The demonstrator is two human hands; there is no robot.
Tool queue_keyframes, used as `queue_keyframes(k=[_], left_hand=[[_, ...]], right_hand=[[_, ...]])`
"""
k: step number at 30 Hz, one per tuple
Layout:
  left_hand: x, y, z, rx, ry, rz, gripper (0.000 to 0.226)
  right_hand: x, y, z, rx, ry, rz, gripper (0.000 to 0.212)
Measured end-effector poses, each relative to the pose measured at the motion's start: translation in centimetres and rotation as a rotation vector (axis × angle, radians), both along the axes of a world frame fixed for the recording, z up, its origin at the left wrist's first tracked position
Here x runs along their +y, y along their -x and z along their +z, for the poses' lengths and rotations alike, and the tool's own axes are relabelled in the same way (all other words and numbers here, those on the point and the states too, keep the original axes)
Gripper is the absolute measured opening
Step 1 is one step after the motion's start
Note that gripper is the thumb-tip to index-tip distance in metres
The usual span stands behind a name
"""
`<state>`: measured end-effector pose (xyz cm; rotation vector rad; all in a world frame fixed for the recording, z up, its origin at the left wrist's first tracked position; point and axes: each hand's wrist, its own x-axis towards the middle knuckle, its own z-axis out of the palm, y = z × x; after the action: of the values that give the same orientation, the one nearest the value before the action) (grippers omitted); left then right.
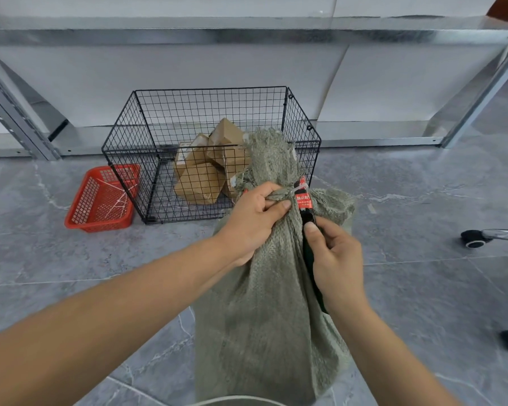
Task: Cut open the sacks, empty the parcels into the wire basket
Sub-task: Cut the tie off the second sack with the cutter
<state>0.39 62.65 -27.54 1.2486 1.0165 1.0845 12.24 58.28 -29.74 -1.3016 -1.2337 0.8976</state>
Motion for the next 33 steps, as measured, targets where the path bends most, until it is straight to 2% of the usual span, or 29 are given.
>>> queue_keyframes(k=[2, 5, 8, 10, 12, 15, 17, 19, 23, 24, 27, 33], left_hand=[[-0.1, -0.1, 0.0, 0.048, -0.025, 0.021, 0.022], [-0.3, -0.3, 0.0, 0.153, -0.084, 0.065, 0.022], [-0.3, -0.4, -0.3, 0.237, -0.127, 0.090, 0.019], [-0.3, -0.5, -0.5, 0.340, -0.202, 0.097, 0.020], [-0.7, -0.4, -0.7, 0.479, -0.300, 0.091, 0.022], [-1.3, -0.7, -0.8, 0.553, -0.405, 0.105, 0.016], [-1.3, -1.0, -0.9, 0.546, -0.424, 0.099, 0.013], [-1.2, -1.0, -1.1, 0.458, -0.363, 0.078, 0.012], [-0.9, -1.1, -0.7, 0.202, -0.171, 0.046, 0.004], [-0.9, -1.1, -0.6, 0.177, -0.153, 0.045, 0.010], [-0.8, -1.2, -0.4, 0.122, -0.136, 0.036, 0.024], [-0.5, -0.8, -0.6, 0.104, -0.130, 0.058, 0.024]], right_hand=[[0.1, -0.1, 0.3, -0.060, -0.010, -0.004, 0.021], [0.4, -1.1, 1.1, -0.425, -0.079, -0.018, 0.019], [0.6, -2.0, 2.9, -0.684, -0.007, 0.012, 0.018], [0.9, -2.7, 4.4, -0.766, 0.073, 0.081, 0.015], [1.2, -3.4, 6.1, -0.828, 0.162, 0.156, 0.024], [1.3, -4.1, 7.4, -0.860, 0.224, 0.217, 0.027], [1.1, -4.4, 7.4, -0.843, 0.214, 0.215, 0.028], [0.9, -4.5, 6.3, -0.773, 0.164, 0.184, 0.026], [0.6, -3.2, 3.1, -0.418, 0.050, 0.107, 0.020], [0.6, -2.8, 2.5, -0.335, 0.037, 0.092, 0.022], [0.7, -2.0, 1.5, -0.162, 0.027, 0.075, 0.026], [0.9, -1.1, 0.3, 0.012, 0.007, 0.073, 0.030]])
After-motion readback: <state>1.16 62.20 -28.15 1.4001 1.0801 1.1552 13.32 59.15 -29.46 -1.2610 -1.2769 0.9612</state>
